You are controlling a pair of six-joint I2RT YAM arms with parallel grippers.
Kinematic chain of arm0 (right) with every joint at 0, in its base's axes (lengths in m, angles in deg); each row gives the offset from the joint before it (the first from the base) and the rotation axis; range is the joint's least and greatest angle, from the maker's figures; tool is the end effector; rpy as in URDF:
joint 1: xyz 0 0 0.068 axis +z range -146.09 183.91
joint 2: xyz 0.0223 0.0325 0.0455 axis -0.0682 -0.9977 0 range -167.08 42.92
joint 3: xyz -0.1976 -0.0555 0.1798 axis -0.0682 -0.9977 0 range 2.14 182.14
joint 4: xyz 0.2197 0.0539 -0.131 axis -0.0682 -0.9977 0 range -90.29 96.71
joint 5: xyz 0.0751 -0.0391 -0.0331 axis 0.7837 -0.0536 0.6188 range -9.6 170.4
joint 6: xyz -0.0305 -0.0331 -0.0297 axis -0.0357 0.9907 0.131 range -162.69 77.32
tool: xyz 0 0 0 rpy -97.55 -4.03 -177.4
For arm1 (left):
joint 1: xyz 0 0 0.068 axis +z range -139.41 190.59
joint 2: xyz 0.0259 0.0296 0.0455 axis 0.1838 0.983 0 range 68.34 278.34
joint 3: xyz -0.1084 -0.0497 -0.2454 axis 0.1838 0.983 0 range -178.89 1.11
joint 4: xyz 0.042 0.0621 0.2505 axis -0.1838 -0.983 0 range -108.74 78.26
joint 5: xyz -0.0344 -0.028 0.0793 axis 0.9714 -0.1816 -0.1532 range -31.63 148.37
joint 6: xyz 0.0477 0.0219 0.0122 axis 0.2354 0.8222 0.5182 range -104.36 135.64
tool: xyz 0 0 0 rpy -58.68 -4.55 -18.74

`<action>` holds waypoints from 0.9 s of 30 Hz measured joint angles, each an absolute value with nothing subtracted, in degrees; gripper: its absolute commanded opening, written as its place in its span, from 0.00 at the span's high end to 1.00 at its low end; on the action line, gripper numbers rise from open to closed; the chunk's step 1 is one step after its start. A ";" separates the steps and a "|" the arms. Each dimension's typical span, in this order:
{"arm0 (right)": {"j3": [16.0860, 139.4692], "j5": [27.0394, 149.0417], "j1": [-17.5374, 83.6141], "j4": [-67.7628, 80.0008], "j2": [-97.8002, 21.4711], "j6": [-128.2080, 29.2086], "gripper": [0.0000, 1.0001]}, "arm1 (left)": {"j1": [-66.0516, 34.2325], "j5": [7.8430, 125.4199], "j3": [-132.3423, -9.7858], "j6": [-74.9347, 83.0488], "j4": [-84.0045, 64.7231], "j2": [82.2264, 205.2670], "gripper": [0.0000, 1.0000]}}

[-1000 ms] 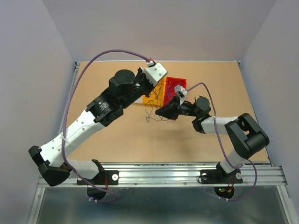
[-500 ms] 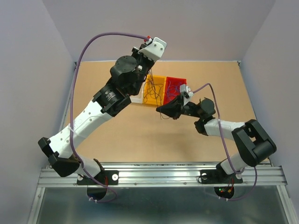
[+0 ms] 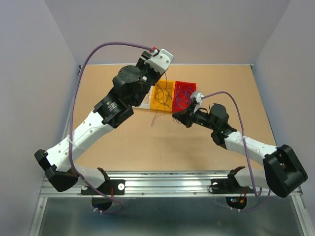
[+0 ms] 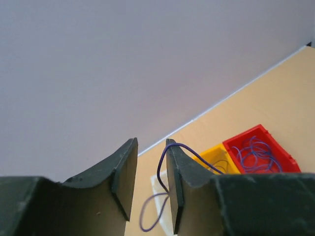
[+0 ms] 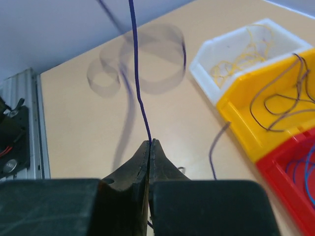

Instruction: Untangle the cables

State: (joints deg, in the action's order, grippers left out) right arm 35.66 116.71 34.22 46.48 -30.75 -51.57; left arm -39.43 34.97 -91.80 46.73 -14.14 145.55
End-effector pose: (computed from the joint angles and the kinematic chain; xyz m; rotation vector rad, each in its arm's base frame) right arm 0.2263 0.1566 0.2541 -0.8051 1.4670 1.0217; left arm 0.1939 -0.2093 0.5195 0.5929 1.2218 -0.0046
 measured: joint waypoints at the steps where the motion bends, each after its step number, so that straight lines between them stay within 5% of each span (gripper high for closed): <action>1: 35.07 114.73 34.28 45.32 -29.40 -51.83 1.00 | -39.41 35.52 -90.33 46.07 -14.29 144.41 0.39; 7: 31.05 103.38 34.37 42.20 -17.59 -53.65 0.99 | -39.17 35.93 -81.26 43.21 -15.54 136.94 0.27; 11: 29.56 100.02 34.37 42.24 -12.13 -54.52 0.99 | -39.17 38.97 -76.52 41.22 -15.45 132.37 0.30; 14: 29.39 99.01 34.39 42.26 -11.23 -55.05 1.00 | -39.17 41.09 -73.96 40.11 -14.95 130.99 0.41; 17: 29.39 98.38 34.39 42.22 -12.59 -55.15 0.96 | -39.17 41.81 -71.76 39.52 -13.70 131.39 0.77; 18: 29.39 98.27 34.39 42.31 -13.33 -55.18 0.93 | -39.15 41.86 -71.45 39.10 -13.66 132.02 1.00; 27: 29.45 105.48 34.37 52.38 -22.75 -62.37 0.99 | -34.51 49.18 -69.53 35.28 -11.62 135.43 1.00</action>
